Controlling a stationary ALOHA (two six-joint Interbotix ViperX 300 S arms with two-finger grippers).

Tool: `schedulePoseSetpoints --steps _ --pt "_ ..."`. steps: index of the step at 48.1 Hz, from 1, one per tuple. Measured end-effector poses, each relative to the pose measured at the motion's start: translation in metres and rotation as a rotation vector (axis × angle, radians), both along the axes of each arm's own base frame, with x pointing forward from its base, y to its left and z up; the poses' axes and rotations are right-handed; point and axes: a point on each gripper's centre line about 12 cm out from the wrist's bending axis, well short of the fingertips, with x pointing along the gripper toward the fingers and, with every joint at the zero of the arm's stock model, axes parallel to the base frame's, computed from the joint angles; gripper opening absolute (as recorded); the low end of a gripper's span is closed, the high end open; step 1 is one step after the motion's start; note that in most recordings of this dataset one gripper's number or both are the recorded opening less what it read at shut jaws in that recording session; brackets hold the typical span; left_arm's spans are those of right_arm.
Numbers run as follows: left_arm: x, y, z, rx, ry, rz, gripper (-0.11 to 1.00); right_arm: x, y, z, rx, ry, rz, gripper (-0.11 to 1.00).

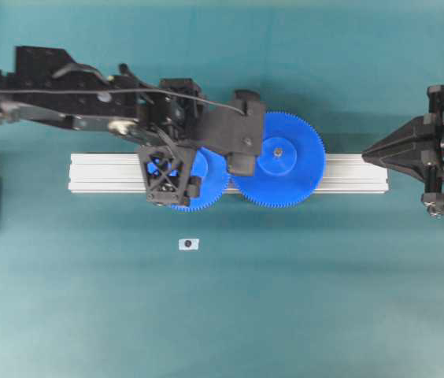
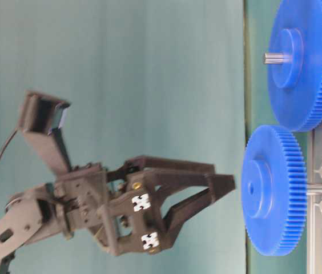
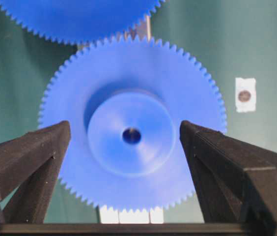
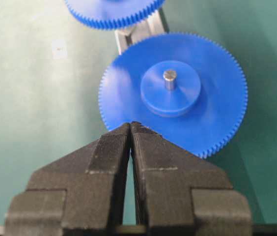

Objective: Insert the small gear onto the shaft.
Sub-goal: 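Push the small gear down onto the shaft, meshing with the large gear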

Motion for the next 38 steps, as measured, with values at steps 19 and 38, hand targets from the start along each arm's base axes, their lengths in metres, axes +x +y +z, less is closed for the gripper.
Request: schedulePoseSetpoints --steps 19,38 --pt "-0.01 0.002 -0.028 0.001 -0.022 0.007 0.84 0.0 0.0 0.0 -0.001 -0.006 0.0 0.11" --pt "-0.01 0.003 -0.03 0.003 -0.03 0.004 0.74 -0.001 0.0 0.002 -0.002 -0.017 0.001 0.11"
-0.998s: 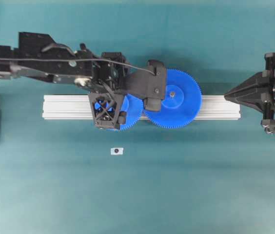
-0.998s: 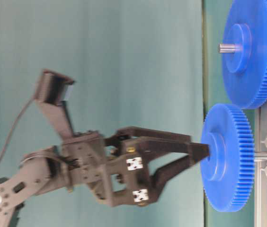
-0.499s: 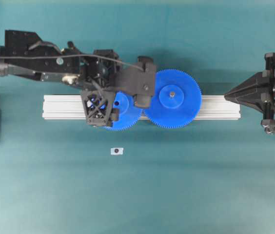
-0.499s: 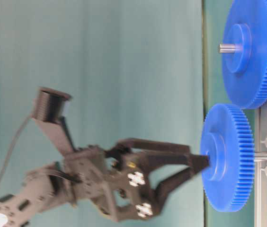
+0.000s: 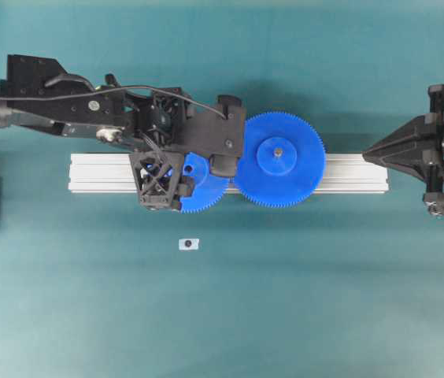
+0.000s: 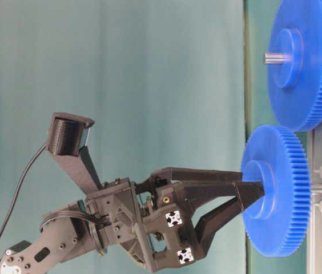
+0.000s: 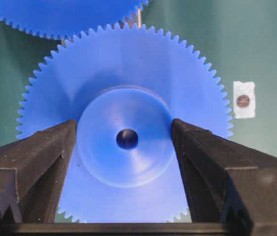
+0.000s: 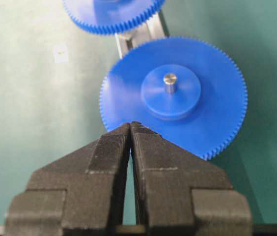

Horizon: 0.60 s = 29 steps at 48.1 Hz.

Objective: Insert the small gear onto the shaft.
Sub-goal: 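Push the small gear down onto the shaft, meshing with the large gear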

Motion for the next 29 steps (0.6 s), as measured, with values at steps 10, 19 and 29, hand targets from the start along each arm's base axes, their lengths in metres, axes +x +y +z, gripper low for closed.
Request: schedulePoseSetpoints --steps 10,19,29 --pt "0.002 0.003 0.008 0.003 -0.012 0.005 0.74 0.0 0.0 0.001 0.002 -0.003 -0.001 0.11" --pt "0.005 0.007 0.042 0.022 -0.096 0.0 0.73 -0.001 0.0 -0.001 0.023 -0.004 -0.013 0.11" --pt "0.003 0.01 0.046 0.026 -0.105 0.002 0.69 -0.002 0.0 -0.001 0.025 -0.007 -0.014 0.11"
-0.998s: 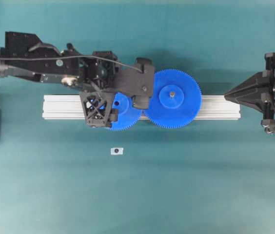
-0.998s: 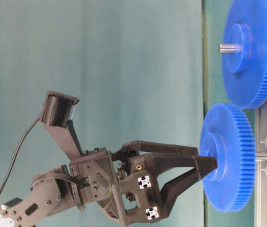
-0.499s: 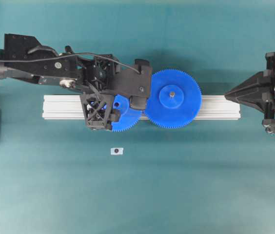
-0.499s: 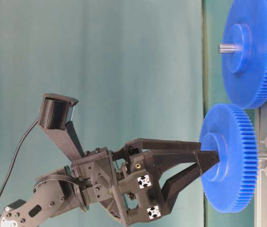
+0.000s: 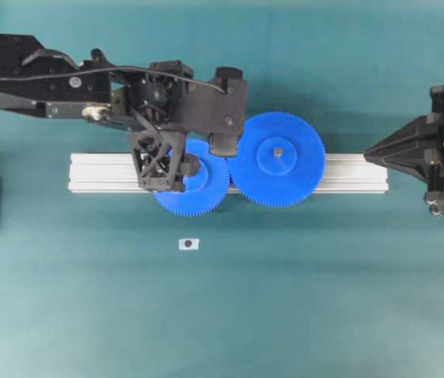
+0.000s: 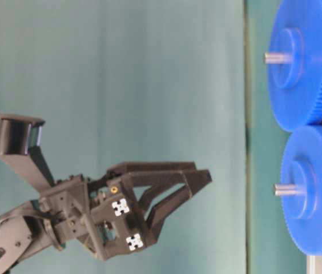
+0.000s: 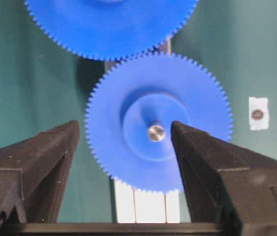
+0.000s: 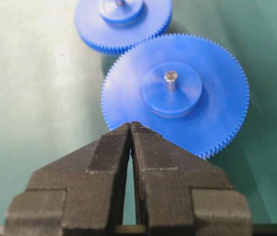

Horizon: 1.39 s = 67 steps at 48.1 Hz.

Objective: Insert the small gear onto the shaft.
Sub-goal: 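Push the small gear down onto the shaft, meshing with the large gear, then open the left gripper and withdraw it to the left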

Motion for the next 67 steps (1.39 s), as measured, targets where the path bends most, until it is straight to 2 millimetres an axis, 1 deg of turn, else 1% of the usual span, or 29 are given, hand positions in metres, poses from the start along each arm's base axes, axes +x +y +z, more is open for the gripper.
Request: schedulePoseSetpoints --steps 10,21,31,36,49,58,67 --pt "-0.001 0.0 0.001 0.0 -0.003 0.0 0.69 -0.002 0.0 0.002 0.0 -0.015 -0.001 0.11" --pt "-0.012 -0.002 0.013 -0.002 -0.028 0.008 0.69 -0.005 0.001 0.002 -0.001 -0.023 -0.001 0.11" --pt "-0.028 -0.003 0.032 0.002 -0.073 0.01 0.69 -0.007 0.001 0.001 -0.001 -0.026 -0.001 0.11" --pt "-0.038 -0.005 0.036 0.003 -0.085 0.01 0.69 -0.007 0.001 0.002 -0.002 -0.028 -0.001 0.11" --pt "-0.066 -0.008 0.039 0.003 -0.094 0.013 0.69 -0.008 0.001 0.0 -0.001 -0.025 -0.001 0.11" --pt "-0.081 -0.01 0.044 -0.006 -0.119 0.026 0.69 -0.008 0.0 0.0 -0.001 -0.025 -0.004 0.11" --pt "-0.095 -0.012 0.042 -0.022 -0.137 0.051 0.69 -0.008 0.0 0.0 -0.003 -0.026 -0.006 0.11"
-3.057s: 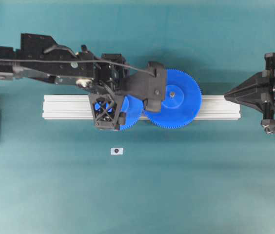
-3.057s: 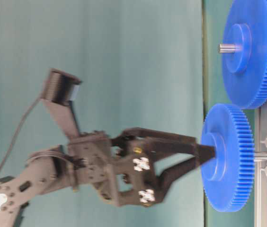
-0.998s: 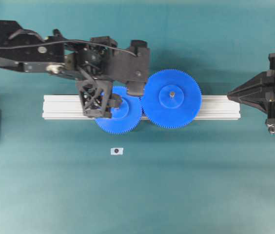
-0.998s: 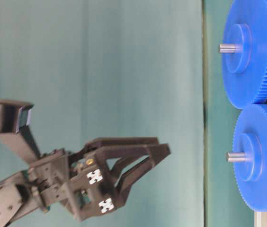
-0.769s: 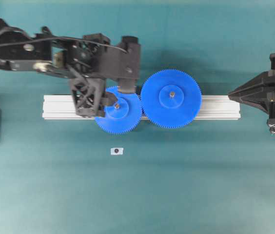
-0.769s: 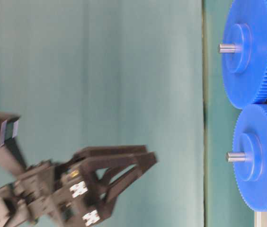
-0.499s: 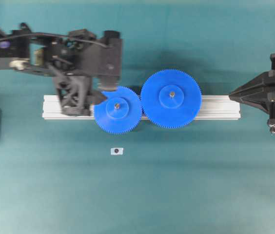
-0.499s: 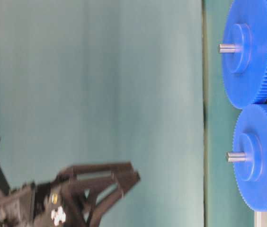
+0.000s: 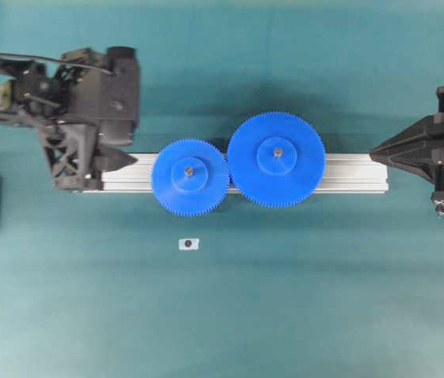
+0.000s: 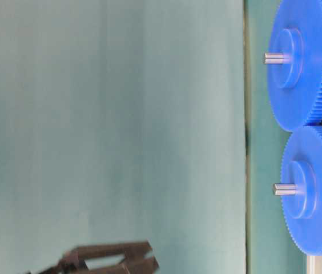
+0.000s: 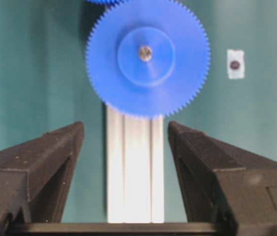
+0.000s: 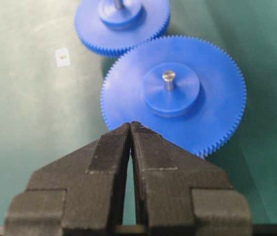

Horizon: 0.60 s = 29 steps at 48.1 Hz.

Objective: Insert the small gear onto the shaft.
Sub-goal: 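Open the left gripper and withdraw it to the left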

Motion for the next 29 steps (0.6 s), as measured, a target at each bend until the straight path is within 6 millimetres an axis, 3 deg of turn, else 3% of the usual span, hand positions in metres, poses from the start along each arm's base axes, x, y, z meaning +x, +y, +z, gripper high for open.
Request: schedulePoseSetpoints --steps 17,29 --pt "-0.02 -0.004 0.008 -0.01 -0.172 0.024 0.69 0.0 0.0 -0.005 -0.004 -0.04 -0.004 0.11" --pt "-0.036 -0.019 0.002 -0.017 -0.192 -0.022 0.69 0.0 0.0 -0.004 -0.005 -0.052 -0.005 0.11"
